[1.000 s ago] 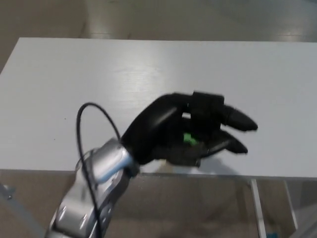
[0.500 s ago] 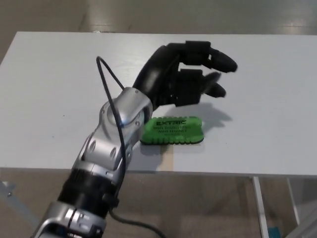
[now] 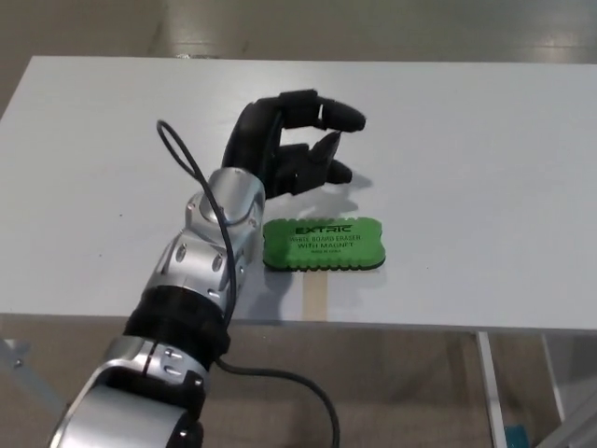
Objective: Use the left hand to press on the green eraser and wipe the desk from center to the left and then back to center.
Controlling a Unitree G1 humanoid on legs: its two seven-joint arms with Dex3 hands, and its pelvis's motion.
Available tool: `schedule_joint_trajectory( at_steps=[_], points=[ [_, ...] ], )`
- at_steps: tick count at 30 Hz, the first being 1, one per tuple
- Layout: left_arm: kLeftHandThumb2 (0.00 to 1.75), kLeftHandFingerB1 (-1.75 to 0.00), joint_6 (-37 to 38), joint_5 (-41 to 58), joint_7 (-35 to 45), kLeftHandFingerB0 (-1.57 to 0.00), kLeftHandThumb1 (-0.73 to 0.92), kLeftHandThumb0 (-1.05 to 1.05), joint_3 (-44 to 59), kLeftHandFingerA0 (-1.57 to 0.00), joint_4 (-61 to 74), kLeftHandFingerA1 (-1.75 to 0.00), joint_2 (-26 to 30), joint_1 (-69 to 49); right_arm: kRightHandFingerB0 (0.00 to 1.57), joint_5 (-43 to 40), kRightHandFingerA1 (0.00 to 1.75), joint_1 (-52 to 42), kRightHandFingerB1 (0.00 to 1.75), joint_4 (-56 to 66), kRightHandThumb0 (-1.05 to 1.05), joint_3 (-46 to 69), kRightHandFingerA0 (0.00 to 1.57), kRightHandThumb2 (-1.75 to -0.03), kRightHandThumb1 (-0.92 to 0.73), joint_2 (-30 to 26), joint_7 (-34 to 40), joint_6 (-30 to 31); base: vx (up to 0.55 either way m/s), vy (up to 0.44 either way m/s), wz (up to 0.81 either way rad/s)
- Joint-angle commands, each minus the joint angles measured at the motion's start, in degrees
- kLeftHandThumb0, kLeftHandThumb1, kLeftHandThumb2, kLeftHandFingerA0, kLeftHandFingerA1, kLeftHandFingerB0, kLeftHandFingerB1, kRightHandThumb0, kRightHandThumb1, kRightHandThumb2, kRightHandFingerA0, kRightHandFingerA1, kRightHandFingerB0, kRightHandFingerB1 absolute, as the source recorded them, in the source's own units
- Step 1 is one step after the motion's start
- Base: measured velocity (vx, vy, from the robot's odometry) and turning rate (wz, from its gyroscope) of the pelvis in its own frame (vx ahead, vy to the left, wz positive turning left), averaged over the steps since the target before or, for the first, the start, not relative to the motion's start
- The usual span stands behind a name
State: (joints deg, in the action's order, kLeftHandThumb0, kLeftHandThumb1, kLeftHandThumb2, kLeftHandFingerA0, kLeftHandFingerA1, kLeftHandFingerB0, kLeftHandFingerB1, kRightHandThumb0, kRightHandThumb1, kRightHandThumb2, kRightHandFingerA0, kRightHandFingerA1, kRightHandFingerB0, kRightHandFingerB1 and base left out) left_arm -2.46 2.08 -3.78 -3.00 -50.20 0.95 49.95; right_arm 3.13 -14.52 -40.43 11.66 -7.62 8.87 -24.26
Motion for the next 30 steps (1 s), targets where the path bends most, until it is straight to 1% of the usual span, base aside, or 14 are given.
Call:
schedule_joint_trajectory(
  at_steps=[1,5,9,10,12,13,15,16,25,30],
  points=[
    [0.66,-0.88,4.55,-2.36,-3.92,-0.86,0.88,-0.15,0.53,-0.90,-3.29,-0.94,-1.72,-0.58,0.52,-1.79,0.53,-0.23,0.47,-0.58,-0.23,0.34,0.70,-0.60,-0.70,0.62,-1.09,-0.94,0.00,0.000,0.00],
    [0.66,-0.86,5.82,-3.75,-3.31,-0.87,0.88,-0.15,-0.71,-0.91,-3.56,-0.97,-2.65,-3.10,0.52,-1.82,0.53,-0.47,0.47,0.14,-0.23,0.18,0.69,-0.60,-0.70,0.57,-1.57,-0.26,0.00,0.000,0.00],
    [0.67,-0.84,6.84,-5.39,-2.37,-0.87,0.87,-0.15,-2.79,-0.90,-4.10,-0.95,-3.32,-5.02,0.52,-2.08,0.53,-0.69,0.47,0.96,-0.23,0.16,0.70,-0.60,-0.70,0.67,-1.87,0.77,0.00,0.000,0.00],
    [0.66,-0.84,6.89,-6.35,-2.92,-0.87,0.84,-0.16,-3.75,-0.91,-4.14,-0.90,-3.60,-5.59,0.53,-2.44,0.53,-0.80,0.48,1.21,-0.23,0.25,0.70,-0.60,-0.71,0.75,-2.16,0.79,0.00,0.000,0.00],
    [0.65,-0.84,6.90,-7.89,-4.06,-0.88,0.84,-0.17,-5.30,-0.92,-4.05,-0.89,-4.09,-6.56,0.53,-3.05,0.54,-0.85,0.48,1.36,-0.24,0.38,0.70,-0.60,-0.71,0.88,-2.72,0.63,0.00,0.000,0.00],
    [0.64,-0.83,6.91,-8.00,-4.07,-0.87,0.84,-0.18,-5.73,-0.91,-3.82,-0.85,-4.35,-7.05,0.53,-3.14,0.54,-0.73,0.48,1.15,-0.24,0.37,0.70,-0.60,-0.71,0.78,-2.91,0.50,0.00,0.000,0.00],
    [0.64,-0.83,6.97,-8.02,-3.96,-0.87,0.84,-0.18,-6.15,-0.91,-3.56,-0.85,-4.66,-7.56,0.53,-3.20,0.54,-0.59,0.48,0.91,-0.24,0.37,0.70,-0.60,-0.71,0.63,-3.13,0.36,0.00,0.000,0.00],
    [0.65,-0.81,6.95,-8.14,-4.19,-0.88,0.84,-0.18,-6.32,-0.92,-3.39,-0.82,-4.88,-7.92,0.54,-3.37,0.54,-0.59,0.49,0.88,-0.24,0.46,0.70,-0.60,-0.72,0.66,-3.23,0.28,0.00,0.000,0.00],
    [0.65,-0.76,8.72,-8.90,-5.23,-0.90,0.84,-0.19,-6.97,-0.92,-3.48,-0.82,-5.46,-11.78,0.55,-3.02,0.53,-0.31,0.49,0.51,-0.24,0.43,0.70,-0.60,-0.72,0.63,-2.77,0.13,0.00,0.000,0.00],
    [0.64,-0.79,10.01,-8.14,-5.49,-0.90,0.84,-0.19,-6.53,-0.91,-4.11,-0.82,-5.56,-14.03,0.55,-3.05,0.53,-0.63,0.49,0.93,-0.24,0.36,0.70,-0.60,-0.72,0.62,-2.96,0.31,0.00,0.000,0.00]
  ],
)
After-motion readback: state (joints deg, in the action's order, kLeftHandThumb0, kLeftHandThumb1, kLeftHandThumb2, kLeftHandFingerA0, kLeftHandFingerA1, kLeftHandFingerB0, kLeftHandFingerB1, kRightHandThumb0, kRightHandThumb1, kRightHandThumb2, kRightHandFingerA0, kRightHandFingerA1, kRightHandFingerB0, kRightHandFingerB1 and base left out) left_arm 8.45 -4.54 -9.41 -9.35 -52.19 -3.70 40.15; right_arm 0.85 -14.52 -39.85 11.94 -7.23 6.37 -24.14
